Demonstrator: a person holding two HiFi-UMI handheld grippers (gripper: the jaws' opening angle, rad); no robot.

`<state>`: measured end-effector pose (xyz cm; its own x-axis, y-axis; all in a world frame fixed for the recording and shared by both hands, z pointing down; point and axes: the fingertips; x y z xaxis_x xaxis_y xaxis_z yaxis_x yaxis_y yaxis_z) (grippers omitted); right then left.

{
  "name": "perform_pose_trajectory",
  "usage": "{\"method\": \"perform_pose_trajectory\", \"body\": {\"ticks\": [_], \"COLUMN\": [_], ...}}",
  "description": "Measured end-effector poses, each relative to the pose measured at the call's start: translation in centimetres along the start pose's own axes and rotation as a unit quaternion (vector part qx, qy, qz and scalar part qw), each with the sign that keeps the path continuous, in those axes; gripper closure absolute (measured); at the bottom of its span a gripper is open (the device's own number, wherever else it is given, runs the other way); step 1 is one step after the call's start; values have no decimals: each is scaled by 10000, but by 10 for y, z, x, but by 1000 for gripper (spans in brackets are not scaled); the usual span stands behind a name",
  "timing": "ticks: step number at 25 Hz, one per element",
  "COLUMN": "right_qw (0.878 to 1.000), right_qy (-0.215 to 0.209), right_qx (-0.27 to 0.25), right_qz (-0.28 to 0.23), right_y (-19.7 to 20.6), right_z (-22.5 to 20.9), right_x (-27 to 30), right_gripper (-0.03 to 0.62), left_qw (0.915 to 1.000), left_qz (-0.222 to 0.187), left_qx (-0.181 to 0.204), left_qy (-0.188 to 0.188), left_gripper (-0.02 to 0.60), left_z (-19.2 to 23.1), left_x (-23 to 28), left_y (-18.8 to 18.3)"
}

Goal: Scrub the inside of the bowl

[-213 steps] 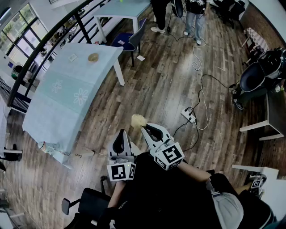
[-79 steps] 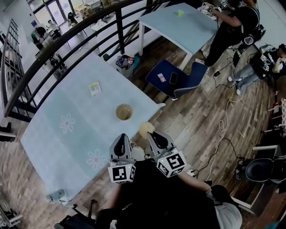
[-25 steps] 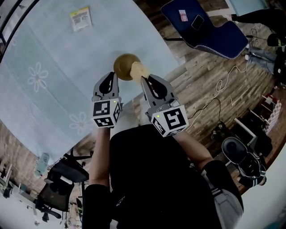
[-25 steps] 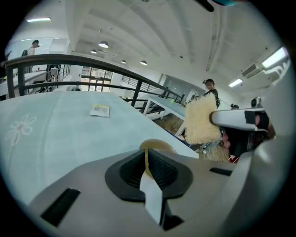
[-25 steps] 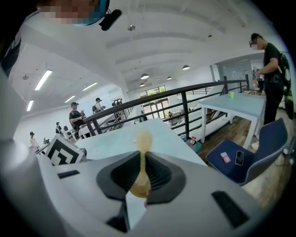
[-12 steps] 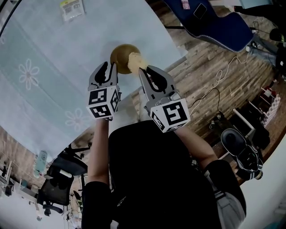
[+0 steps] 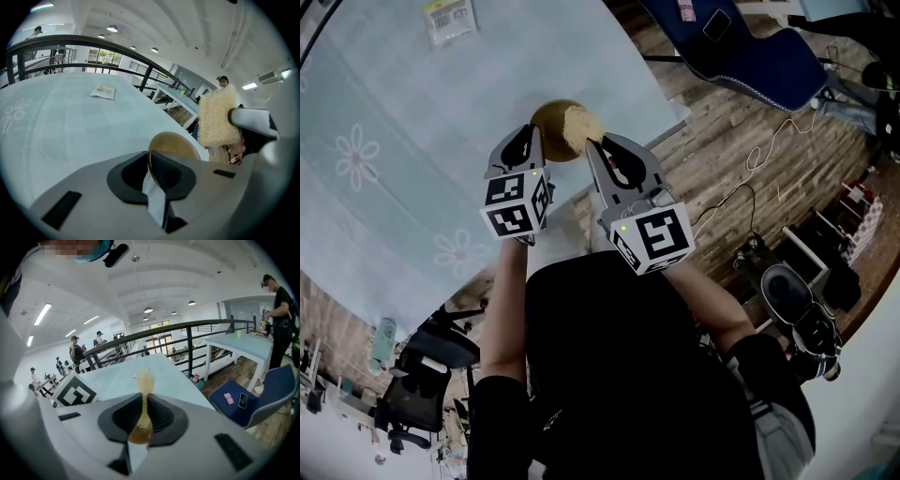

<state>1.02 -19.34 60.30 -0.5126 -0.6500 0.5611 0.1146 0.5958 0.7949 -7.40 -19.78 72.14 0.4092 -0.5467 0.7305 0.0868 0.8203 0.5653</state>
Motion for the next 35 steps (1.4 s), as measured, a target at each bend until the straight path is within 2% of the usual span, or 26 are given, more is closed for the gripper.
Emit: {"method": "perform_pose_trajectory", "body": {"ticks": [10,17,24,26,31,35], "right_qw": [9999,9983,9958,9947,9925,9912], "right_qy": [-79,-323,-492,-494,-515,-593], "right_qx": [-144,-479,-748,-872,-1068,-1149], "right_qz": [-1,26,-180,-229,-285,-274], "right_y": [-3,-13,-39,-47,-59,-63], "right_z": [3,27,56,64,78,87], "right_x": [0,-22,-39,-48,-66,-75], "right_gripper": [556,556,556,556,556,556], "left_qw": [9999,9999,9982,9978,9961,9953], "left_qz": [17,-115,-490,-567,-740,-854], "left_qx": [-45,68,281,238,-140,218], "left_qy": [99,63,196,245,453,390], "left_gripper": [560,560,560,560,560,560], "left_z": [-9,-26,-50,-57,-71,-78], "left_x": [-12,-57,-98,-114,-145,-160], "left_y": [-15,-45,-72,-74,-82,-91]}}
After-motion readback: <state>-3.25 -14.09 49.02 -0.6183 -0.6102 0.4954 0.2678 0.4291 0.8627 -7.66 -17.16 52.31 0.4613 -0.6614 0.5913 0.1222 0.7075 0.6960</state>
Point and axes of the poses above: the fingertips, and each gripper's own axes: x forward along the fingers, z to its left, y out of its underside, and after that the axes turned 1 degree about -y, right-handed
